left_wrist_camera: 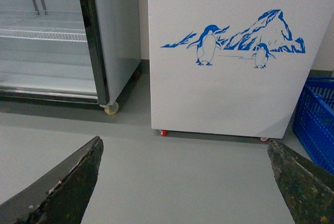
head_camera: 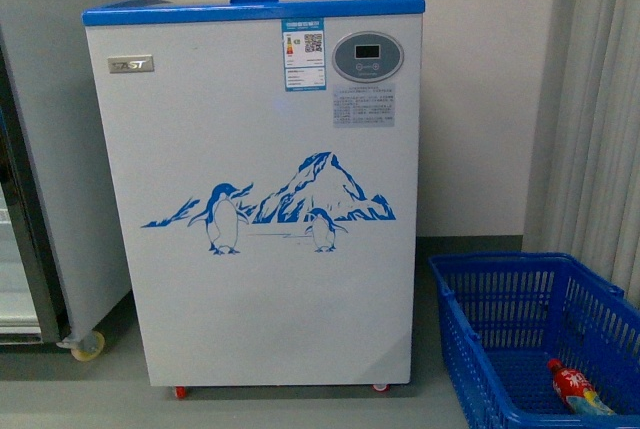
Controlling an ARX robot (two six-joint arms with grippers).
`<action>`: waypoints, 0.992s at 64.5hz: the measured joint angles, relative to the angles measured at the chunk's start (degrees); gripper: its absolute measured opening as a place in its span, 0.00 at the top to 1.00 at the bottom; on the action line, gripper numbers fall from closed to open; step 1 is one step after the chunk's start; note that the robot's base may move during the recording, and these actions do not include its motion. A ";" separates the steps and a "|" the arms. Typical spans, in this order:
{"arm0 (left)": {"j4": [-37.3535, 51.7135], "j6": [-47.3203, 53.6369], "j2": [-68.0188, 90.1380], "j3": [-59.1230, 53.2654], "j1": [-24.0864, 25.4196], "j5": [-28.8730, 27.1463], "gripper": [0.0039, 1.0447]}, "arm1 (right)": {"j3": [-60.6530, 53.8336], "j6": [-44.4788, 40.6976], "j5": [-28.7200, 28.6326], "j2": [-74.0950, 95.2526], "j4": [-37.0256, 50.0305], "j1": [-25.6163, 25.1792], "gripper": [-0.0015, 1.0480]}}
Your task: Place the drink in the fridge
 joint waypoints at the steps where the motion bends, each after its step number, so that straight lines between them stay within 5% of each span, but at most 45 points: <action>1: 0.00 0.00 0.00 0.00 0.00 0.00 0.08 | 0.00 0.00 0.00 0.00 0.00 0.00 0.07; 64: 0.00 0.00 0.00 0.00 0.00 0.00 0.08 | 0.00 0.00 0.00 0.00 0.00 0.00 0.07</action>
